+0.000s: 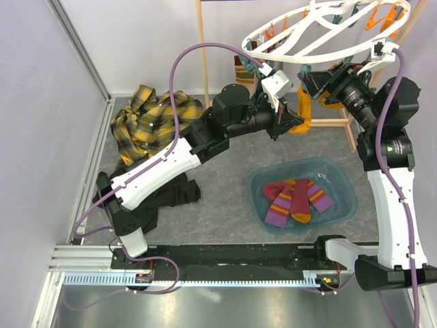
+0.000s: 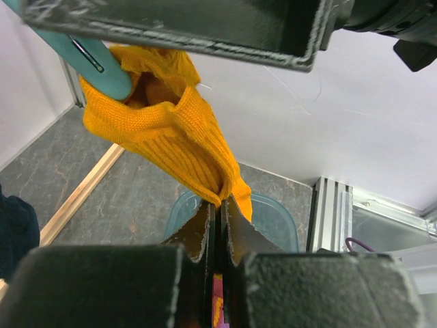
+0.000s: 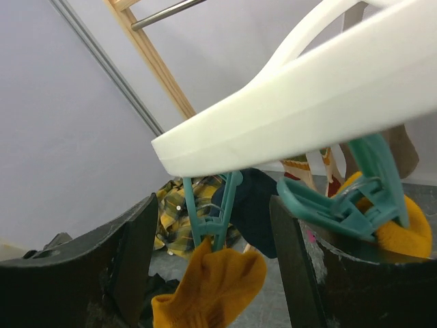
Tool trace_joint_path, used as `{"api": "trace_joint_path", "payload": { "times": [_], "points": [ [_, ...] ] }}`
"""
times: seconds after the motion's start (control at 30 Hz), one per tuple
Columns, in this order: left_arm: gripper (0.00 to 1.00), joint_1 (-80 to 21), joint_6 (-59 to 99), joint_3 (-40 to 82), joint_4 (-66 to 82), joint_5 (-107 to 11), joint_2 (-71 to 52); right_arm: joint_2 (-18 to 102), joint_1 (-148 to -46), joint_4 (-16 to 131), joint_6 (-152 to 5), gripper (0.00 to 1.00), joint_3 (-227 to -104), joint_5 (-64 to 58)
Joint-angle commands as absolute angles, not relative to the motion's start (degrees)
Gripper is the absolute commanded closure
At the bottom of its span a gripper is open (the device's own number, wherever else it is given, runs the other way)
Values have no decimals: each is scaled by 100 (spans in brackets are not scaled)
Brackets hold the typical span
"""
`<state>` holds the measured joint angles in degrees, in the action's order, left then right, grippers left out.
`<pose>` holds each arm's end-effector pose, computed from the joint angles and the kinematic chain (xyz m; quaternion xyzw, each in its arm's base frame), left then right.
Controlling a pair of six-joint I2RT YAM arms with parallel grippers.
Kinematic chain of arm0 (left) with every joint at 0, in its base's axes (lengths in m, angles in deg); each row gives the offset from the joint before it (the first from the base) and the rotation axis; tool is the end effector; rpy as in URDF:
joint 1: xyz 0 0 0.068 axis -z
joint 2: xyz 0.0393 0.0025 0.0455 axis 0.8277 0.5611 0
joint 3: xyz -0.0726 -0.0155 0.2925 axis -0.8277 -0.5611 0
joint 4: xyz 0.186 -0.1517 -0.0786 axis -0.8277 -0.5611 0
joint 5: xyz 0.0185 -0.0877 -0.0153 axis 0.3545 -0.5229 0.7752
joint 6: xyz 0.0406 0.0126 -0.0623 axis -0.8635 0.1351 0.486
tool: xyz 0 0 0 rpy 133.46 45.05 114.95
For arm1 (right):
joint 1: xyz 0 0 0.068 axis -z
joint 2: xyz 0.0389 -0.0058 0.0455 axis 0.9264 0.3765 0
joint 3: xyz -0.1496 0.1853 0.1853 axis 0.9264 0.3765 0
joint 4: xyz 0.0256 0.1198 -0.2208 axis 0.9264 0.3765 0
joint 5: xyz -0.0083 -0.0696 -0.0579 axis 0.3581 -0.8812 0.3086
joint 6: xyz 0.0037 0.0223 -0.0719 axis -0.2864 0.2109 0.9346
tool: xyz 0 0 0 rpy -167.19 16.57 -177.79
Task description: Remove the socks clipped to the hanger
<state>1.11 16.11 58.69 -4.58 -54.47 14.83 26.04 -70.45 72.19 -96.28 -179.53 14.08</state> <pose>0.2174 -0.3640 0.5064 0.3748 0.5989 -0.4521 0.5446 0.2143 0.0363 0.5536 -0.0103 0.6532 0.3407 0.6761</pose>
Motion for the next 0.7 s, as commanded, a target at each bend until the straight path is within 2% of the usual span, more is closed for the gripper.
{"api": "trace_joint_path", "payload": {
  "times": [0.0,0.17,0.4,0.6,0.63,0.67],
  "points": [
    [98,91,1792,6033,-375,-5667,1442,2681,-7297,7134,-9456,26,-18125,889],
    [98,91,1800,6069,-384,-5676,1469,2743,-7553,7002,-9359,27,-18090,502],
    [98,91,1818,6077,-384,-5685,1495,2796,-7694,6755,-9376,38,-18028,335],
    [98,100,1836,6016,-375,-5667,1504,2796,-7720,6703,-9517,37,-18011,142],
    [98,100,1844,6016,-384,-5676,1504,2796,-7720,6694,-9526,41,-18002,133],
    [98,91,1844,6016,-375,-5676,1504,2796,-7729,6694,-9535,50,-17993,107]
  ]
}}
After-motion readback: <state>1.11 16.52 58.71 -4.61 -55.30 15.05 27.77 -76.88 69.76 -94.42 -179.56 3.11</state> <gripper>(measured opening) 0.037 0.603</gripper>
